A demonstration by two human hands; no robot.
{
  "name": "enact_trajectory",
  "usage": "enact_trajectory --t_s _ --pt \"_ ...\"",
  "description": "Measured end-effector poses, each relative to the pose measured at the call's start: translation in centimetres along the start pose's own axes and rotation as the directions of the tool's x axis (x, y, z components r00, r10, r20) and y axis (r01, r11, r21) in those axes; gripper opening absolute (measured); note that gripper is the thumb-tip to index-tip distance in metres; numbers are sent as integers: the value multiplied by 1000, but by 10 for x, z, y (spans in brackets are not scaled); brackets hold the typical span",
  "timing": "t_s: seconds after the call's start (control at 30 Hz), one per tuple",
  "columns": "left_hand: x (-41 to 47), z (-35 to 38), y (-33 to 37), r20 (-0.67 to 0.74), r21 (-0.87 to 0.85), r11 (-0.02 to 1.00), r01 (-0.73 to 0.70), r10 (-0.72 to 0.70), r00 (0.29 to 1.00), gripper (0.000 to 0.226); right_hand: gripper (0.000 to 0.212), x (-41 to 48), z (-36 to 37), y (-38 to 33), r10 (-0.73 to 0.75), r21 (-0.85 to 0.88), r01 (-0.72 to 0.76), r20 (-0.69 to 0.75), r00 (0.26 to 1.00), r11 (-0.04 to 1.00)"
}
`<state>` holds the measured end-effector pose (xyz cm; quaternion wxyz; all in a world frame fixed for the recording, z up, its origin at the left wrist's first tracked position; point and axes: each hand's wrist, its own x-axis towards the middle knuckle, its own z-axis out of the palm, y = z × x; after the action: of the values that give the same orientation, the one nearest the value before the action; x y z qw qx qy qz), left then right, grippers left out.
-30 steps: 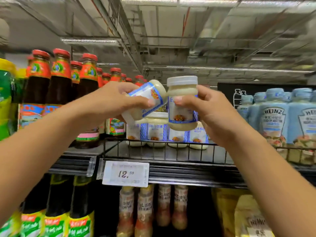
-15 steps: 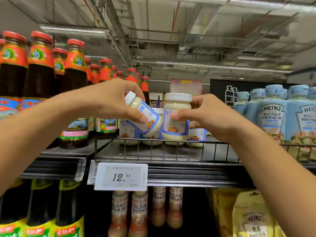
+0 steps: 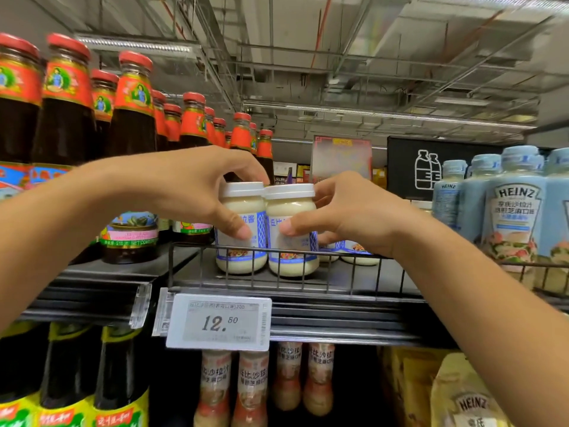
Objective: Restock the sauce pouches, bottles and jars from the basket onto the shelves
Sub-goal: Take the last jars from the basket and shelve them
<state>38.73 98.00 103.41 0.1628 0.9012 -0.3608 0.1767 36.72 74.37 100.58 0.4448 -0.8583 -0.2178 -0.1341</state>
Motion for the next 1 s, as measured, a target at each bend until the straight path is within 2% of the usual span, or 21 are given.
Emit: enact_trajectory --t_s 0.23,0.4,0.5,0.73,1.0 --pt "-2 -2 -9 1 -53 999 7 -7 1000 76 34 4 -1 1 19 -39 -16 83 996 999" --pt "-5 -3 -13 5 -73 997 -21 21 1000 71 41 5 1 -1 28 -34 -24 110 994 999" --pt "-6 -4 -14 6 -66 996 -56 56 998 69 43 7 3 -1 23 -54 -18 96 995 998" --pt "-8 -3 -18 19 -50 999 4 -3 1000 75 50 10 8 -2 25 -82 -21 49 998 996" --pt "-18 8 -15 -75 -55 998 25 -30 997 74 75 11 10 -1 32 -98 -29 33 999 995"
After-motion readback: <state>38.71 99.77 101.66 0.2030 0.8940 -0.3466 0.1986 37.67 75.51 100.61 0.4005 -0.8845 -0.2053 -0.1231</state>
